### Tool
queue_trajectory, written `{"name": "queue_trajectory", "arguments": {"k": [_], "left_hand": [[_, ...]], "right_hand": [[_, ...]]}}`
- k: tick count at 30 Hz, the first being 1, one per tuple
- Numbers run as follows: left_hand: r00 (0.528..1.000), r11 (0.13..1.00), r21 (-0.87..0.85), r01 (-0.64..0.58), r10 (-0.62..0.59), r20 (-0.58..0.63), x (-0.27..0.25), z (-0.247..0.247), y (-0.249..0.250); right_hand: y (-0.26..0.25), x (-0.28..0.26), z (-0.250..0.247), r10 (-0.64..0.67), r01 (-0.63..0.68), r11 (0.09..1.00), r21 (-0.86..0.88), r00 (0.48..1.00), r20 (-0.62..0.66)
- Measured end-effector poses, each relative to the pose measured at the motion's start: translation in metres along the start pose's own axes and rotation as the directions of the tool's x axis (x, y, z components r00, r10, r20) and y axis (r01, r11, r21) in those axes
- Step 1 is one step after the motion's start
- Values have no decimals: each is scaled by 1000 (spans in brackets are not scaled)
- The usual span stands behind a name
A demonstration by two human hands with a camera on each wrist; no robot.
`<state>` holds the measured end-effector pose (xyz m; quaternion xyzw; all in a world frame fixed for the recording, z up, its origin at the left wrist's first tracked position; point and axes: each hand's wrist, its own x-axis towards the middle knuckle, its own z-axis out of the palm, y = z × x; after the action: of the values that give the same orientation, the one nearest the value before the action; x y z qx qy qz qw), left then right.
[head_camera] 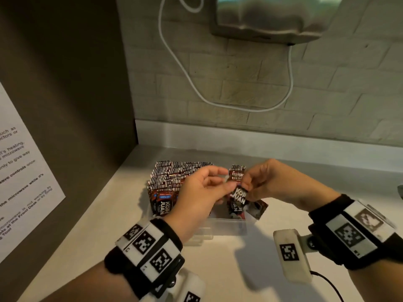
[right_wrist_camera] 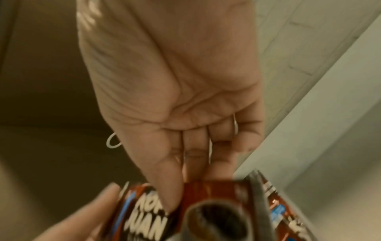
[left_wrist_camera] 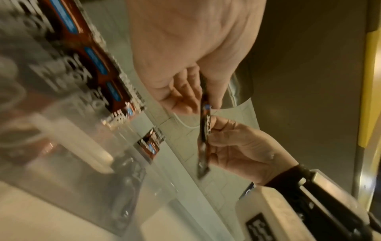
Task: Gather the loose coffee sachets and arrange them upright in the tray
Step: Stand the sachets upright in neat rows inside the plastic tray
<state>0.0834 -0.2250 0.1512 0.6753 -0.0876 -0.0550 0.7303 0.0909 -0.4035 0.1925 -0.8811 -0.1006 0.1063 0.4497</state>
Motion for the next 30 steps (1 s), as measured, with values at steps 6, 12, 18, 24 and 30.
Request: {"name": "queue_trajectory", "arguments": {"k": [6,12,18,24,30], "left_hand": [[925,914,-154,377,-363,109,22,28,6],[844,804,-275,528,-531,69,49,50,-10],[823,783,-273,559,-564,68,54,55,-18],[822,765,-312,563,-559,112,59,56,-28],[808,781,-215,586,-582,89,60,55,-30]], "right_hand": [[28,9,-8,129,-67,980,188,932,-338],[50,24,23,232,-241,970,7,922,-309],[53,29,37,248,-333,915,-226,909,-334],[59,33,43,350,-410,902,-138,879,-323],[56,42,45,499,-522,845,-112,847,-185]]}}
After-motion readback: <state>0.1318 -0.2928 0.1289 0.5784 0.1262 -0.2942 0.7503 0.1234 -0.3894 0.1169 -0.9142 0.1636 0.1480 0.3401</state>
